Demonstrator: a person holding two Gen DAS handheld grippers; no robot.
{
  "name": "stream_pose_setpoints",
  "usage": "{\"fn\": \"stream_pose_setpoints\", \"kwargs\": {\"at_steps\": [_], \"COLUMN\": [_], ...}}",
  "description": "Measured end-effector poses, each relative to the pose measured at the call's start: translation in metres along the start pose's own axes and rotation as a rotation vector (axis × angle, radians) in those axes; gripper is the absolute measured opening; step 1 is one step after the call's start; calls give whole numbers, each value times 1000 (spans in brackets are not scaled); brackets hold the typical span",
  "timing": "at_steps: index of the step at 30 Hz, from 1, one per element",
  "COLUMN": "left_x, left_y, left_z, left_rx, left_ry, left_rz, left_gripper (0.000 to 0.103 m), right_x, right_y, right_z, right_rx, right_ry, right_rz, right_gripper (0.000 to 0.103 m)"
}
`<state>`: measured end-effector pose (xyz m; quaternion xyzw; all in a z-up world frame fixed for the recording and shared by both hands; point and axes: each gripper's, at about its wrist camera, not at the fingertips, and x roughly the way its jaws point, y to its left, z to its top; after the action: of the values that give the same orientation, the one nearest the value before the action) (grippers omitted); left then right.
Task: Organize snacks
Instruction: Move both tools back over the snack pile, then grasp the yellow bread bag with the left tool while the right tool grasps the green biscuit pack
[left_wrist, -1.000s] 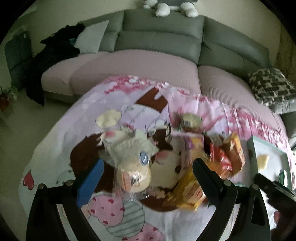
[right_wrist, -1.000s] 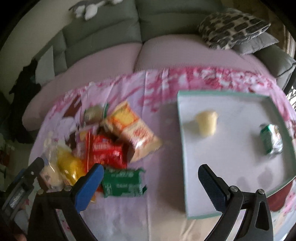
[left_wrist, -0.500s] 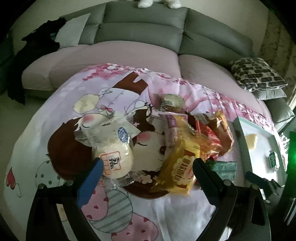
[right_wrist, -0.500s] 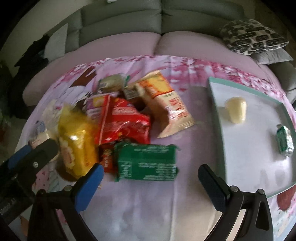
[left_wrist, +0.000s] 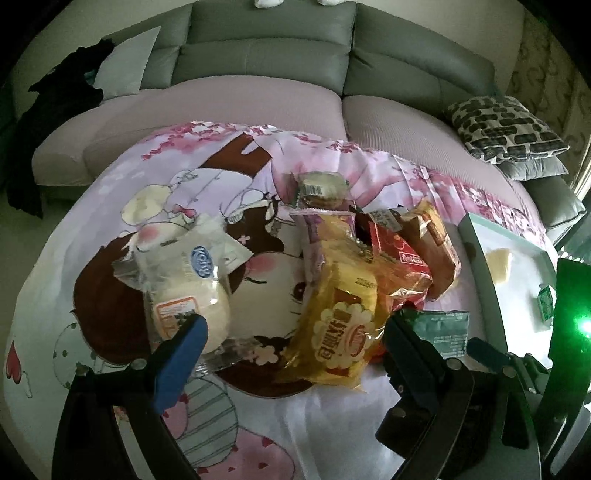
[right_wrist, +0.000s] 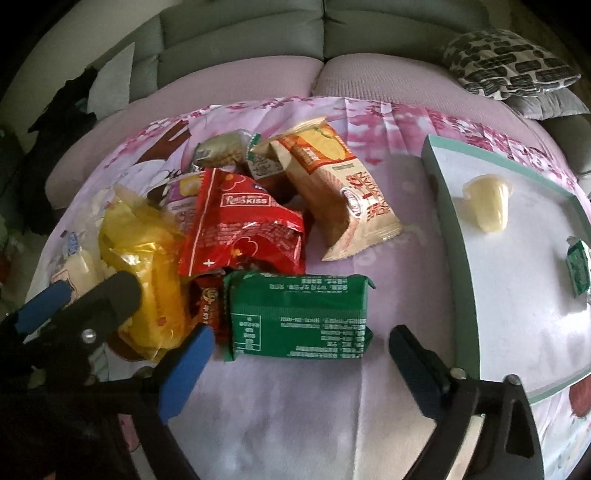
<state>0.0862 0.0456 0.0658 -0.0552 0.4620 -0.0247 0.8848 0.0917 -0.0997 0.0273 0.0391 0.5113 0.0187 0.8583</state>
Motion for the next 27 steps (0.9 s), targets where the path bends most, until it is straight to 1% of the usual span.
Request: {"fn": "stream_pose_setpoints", "kwargs": {"at_steps": [1, 3, 4, 5, 6, 7, 8, 9, 11, 12, 13, 17, 20, 27], "left_x": [2, 5, 6, 7, 8, 10, 11, 12, 13, 13, 14, 12, 10, -3], "left_y": [-1, -4, -5, -6, -7, -8, -9, -10, -11, -11, -12, -13, -12, -12], "left_z": [0, 0, 0, 0, 0, 0, 0, 0, 0, 0, 0, 1, 2, 5], "left_rx": [2, 5, 7, 8, 10, 11, 9, 7, 5, 5, 5, 6, 4, 3], "left_ry": [6, 11, 13, 14, 16, 18, 24, 26, 27, 26, 25, 14, 5, -42], "left_rz": [1, -1, -3, -3, -7, -12, -27, -38, -56, -61, -68, -77, -83, -98], "left_gripper": [96, 96, 96, 94, 92, 84, 79, 71, 57, 54, 45, 40, 39, 38], "right_x": [1, 2, 2, 2, 1, 0, 0, -1, -2, -2, -3, -5, -6, -15], "right_y": [0, -1, -2, -3, -3, -4, -4, -4, -6, -6, -6, -4, -3, -3], "right_z": [0, 0, 0, 0, 0, 0, 1, 1, 1, 1, 0, 1, 0, 0], "right_rx": [1, 7, 9, 11, 12, 13, 13, 11, 16, 18, 20, 15, 22, 27], "right_ry": [4, 9, 11, 10, 8, 5, 4, 3, -1, -2, -4, -13, -15, -31], "right_rz": [1, 5, 6, 8, 11, 16, 26, 28, 35, 39, 42, 50, 60, 79], "right_gripper": [94, 87, 87, 86, 82, 80, 77, 76, 74, 73, 72, 68, 66, 65]}}
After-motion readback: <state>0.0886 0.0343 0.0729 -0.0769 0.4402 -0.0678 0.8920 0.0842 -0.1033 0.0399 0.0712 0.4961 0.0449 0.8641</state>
